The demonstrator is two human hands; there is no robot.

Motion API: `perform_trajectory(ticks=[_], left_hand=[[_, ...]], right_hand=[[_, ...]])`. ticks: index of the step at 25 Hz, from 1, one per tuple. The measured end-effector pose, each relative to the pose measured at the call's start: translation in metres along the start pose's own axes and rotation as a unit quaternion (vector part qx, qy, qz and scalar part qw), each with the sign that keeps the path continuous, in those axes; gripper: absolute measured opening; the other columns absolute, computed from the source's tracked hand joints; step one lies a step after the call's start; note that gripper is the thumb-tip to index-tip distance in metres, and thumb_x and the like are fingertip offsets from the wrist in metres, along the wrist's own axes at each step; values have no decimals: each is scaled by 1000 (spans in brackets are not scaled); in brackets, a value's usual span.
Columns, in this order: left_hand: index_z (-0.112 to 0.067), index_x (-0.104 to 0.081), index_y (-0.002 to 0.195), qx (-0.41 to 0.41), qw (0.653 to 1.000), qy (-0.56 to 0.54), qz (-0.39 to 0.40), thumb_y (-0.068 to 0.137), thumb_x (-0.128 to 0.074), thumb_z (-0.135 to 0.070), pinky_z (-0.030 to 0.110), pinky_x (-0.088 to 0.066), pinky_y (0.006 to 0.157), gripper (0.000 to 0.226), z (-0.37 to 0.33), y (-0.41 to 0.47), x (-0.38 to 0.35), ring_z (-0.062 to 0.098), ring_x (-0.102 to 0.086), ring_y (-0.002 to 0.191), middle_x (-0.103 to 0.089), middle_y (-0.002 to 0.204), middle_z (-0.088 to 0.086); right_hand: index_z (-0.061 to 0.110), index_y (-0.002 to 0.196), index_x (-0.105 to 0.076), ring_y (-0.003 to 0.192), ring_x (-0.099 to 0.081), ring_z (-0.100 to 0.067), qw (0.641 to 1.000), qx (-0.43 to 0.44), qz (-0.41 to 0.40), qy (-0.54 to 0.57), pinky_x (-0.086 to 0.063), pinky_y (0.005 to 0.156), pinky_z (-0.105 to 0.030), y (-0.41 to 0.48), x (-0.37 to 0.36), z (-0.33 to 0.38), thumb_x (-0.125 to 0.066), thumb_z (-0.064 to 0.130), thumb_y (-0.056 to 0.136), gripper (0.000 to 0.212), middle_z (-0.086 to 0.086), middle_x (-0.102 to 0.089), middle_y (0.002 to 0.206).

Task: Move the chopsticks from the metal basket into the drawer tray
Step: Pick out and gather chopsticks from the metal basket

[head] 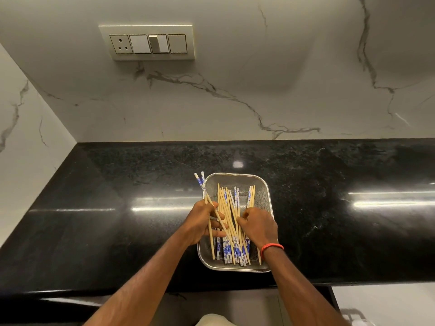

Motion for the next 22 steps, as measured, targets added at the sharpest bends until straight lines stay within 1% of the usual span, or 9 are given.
perform_trajectory(ticks=[2, 5, 9, 12, 14, 16, 18, 20, 22], left_hand=[[-10, -53, 119, -4, 1000, 2, 26, 107, -41, -22, 45, -63, 57, 21, -2, 0, -6, 28, -72, 66, -59, 88, 13], [-10, -53, 114, -8, 998, 5, 58, 107, -43, -25, 47, -64, 58, 19, -4, 0, -12, 29, -73, 68, -58, 85, 10], [-9, -48, 118, -10, 996, 13, 87, 107, -44, -27, 47, -64, 59, 21, -4, 0, -16, 34, -75, 81, -64, 97, 15], [-12, -47, 120, -5, 994, 21, 109, 107, -43, -28, 49, -64, 63, 20, -3, 0, -17, 35, -74, 86, -66, 105, 19], [-13, -46, 121, -1, 991, 18, 131, 107, -43, -28, 49, -64, 62, 20, -2, -1, -20, 36, -73, 87, -68, 109, 21], [-14, -47, 123, 1, 988, 14, 151, 107, -44, -27, 47, -63, 61, 21, -3, -2, -23, 36, -74, 87, -67, 113, 22], [-16, -49, 127, 2, 985, 19, 171, 106, -44, -28, 48, -63, 64, 24, -3, -1, -27, 38, -75, 91, -67, 119, 23], [-20, -50, 131, 6, 980, 19, 199, 106, -44, -28, 51, -63, 67, 27, 0, -2, -33, 39, -75, 97, -70, 121, 21], [-23, -51, 130, 12, 975, 11, 222, 106, -44, -28, 52, -63, 68, 26, 3, -4, -38, 38, -74, 99, -73, 119, 19]], right_hand=[[22, 72, -68, 65, -65, -9, 1000, 0, 19, -15, -56, 64, -28, 4, -5, 4, -67, 49, 88, 31, 7, -65, 66], [22, 67, -66, 63, -64, -9, 999, -23, 47, 11, -55, 63, -29, 9, -10, 3, -69, 46, 87, 32, 6, -65, 64], [20, 64, -65, 61, -65, -9, 993, -68, 20, 94, -57, 62, -31, 8, -2, -3, -70, 35, 88, 29, 5, -66, 62], [21, 67, -66, 64, -65, -7, 986, -89, -29, 141, -56, 63, -30, 5, 15, -4, -69, 36, 88, 25, 7, -67, 64], [22, 70, -68, 66, -66, -8, 975, -78, -43, 205, -57, 66, -30, 5, 27, 1, -68, 33, 89, 22, 6, -69, 68], [21, 73, -70, 67, -67, -7, 960, -59, -38, 272, -55, 63, -24, 6, 38, 12, -68, 30, 90, 19, 5, -70, 70], [15, 78, -74, 64, -67, -6, 944, -57, -11, 324, -50, 58, -18, 5, 39, 23, -68, 26, 91, 18, 4, -72, 74], [9, 85, -75, 64, -67, -7, 930, -68, 6, 362, -50, 55, -16, 1, 32, 30, -69, 23, 92, 17, -1, -74, 79], [8, 90, -76, 69, -71, -11, 909, -83, 10, 408, -57, 57, -21, -6, 25, 29, -69, 22, 92, 15, -4, -76, 85]])
Point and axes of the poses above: each hand's wrist, its own y-axis towards the middle knuckle, its own x-axis out of the back of the hand, z = x × y, the point moved 8 cm from there along y, towards the middle knuckle
